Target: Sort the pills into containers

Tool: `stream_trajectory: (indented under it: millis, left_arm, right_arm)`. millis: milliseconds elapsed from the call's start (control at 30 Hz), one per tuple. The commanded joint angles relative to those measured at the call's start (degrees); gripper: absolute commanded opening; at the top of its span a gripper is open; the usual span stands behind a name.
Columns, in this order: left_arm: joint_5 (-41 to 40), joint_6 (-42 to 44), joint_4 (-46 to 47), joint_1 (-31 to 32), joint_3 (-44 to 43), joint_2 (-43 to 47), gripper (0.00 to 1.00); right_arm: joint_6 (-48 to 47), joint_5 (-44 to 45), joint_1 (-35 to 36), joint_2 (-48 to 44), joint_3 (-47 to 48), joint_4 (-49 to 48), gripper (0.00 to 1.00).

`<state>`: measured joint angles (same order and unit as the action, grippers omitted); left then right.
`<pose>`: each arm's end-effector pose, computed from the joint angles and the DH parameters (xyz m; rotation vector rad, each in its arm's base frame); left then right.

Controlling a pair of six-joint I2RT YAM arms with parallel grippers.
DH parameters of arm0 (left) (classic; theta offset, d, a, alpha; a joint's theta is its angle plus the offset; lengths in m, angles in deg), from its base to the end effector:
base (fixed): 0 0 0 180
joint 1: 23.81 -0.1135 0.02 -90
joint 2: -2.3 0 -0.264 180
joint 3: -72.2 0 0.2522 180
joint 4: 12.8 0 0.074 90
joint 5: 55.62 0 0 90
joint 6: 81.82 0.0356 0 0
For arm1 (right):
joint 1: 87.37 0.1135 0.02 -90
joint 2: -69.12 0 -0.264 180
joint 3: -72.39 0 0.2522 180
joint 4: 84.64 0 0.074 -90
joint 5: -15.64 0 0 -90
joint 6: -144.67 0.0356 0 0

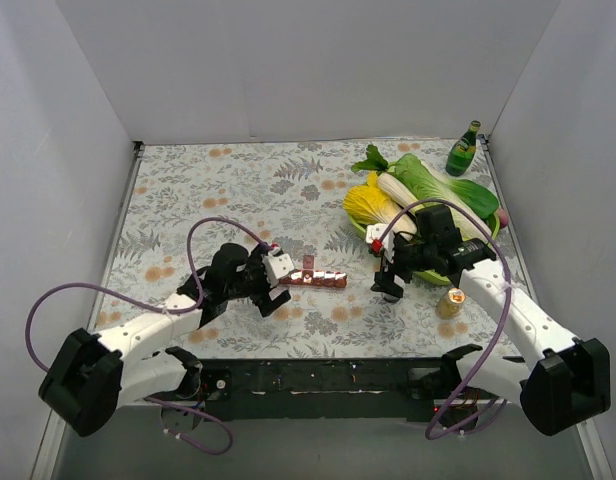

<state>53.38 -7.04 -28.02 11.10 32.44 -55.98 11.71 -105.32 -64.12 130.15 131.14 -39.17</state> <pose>0.1655 -0.1296 0.1982 0.5812 2.1754 -0.8479 0.1898 0.1015 0.2571 -1.4562 1.7847 0.4735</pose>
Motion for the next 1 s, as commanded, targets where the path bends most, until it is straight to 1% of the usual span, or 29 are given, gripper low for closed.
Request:
stream_trajectory:
  millis: [0, 33, 100, 200, 267, 333, 433, 467, 500, 567, 600, 700, 800, 833, 967]
  left_arm:
    - [5.5, 15.0, 1.1, -1.1, -1.9, -9.2, 0.97]
    - [5.7, 16.9, 3.1, -1.7, -2.7, -10.6, 0.96]
    - [6.0, 19.3, 3.4, -2.1, -4.8, -13.9, 0.95]
    - [5.7, 22.5, 2.7, -3.1, -7.0, -16.2, 0.95]
    - [5.9, 23.4, 2.0, -3.7, -7.7, -18.3, 0.94]
    - [6.7, 24.2, 2.3, -4.4, -8.0, -19.2, 0.94]
    - [8.0, 25.1, 2.3, -4.9, -8.5, -20.4, 0.94]
    - [8.5, 25.2, 2.0, -5.1, -8.7, -21.7, 0.94]
    - [9.0, 25.3, 1.8, -5.2, -9.2, -22.4, 0.93]
    - [9.6, 25.7, -0.5, -5.2, -10.6, -24.7, 0.90]
    - [9.0, 25.8, -0.7, -5.2, -10.9, -25.3, 0.89]
    - [8.8, 25.5, -1.3, -5.2, -11.6, -26.1, 0.87]
    - [8.3, 25.5, -1.6, -5.2, -11.9, -26.5, 0.81]
    - [8.3, 25.3, -1.7, -5.1, -11.9, -26.5, 0.73]
    - [9.1, 24.4, -2.3, -5.2, -11.6, -26.0, 0.51]
  right_arm:
    - [-17.8, -21.3, 0.0, 5.0, 5.0, 5.3, 0.90]
    - [-20.0, -26.0, 0.0, 6.0, 5.2, 4.2, 0.90]
    - [-19.4, -27.9, 1.2, 10.5, 7.1, 0.7, 0.89]
    - [-18.7, -27.7, 3.6, 17.1, 10.4, -0.5, 0.88]
    - [-15.9, -27.5, 4.4, 19.4, 11.5, -2.8, 0.88]
    - [-13.7, -27.2, 4.8, 21.7, 11.4, -7.1, 0.88]
    - [-10.0, -27.0, 5.1, 25.2, 12.1, -10.2, 0.88]
    - [-8.5, -27.0, 5.2, 26.2, 12.8, -11.0, 0.87]
    - [-5.0, -27.0, 5.2, 28.0, 13.0, -12.4, 0.86]
    - [0.1, -25.8, 5.4, 29.7, 14.0, -16.9, 0.85]
    - [4.9, -25.2, 5.5, 31.4, 14.4, -18.1, 0.84]
    - [9.6, -22.1, 5.9, 34.7, 17.1, -20.7, 0.84]
    - [14.9, -20.2, 6.2, 37.5, 18.9, -22.8, 0.83]
    - [17.1, -19.9, 6.3, 38.2, 19.3, -23.0, 0.83]
    - [22.3, -19.5, 7.0, 41.3, 21.3, -24.5, 0.83]
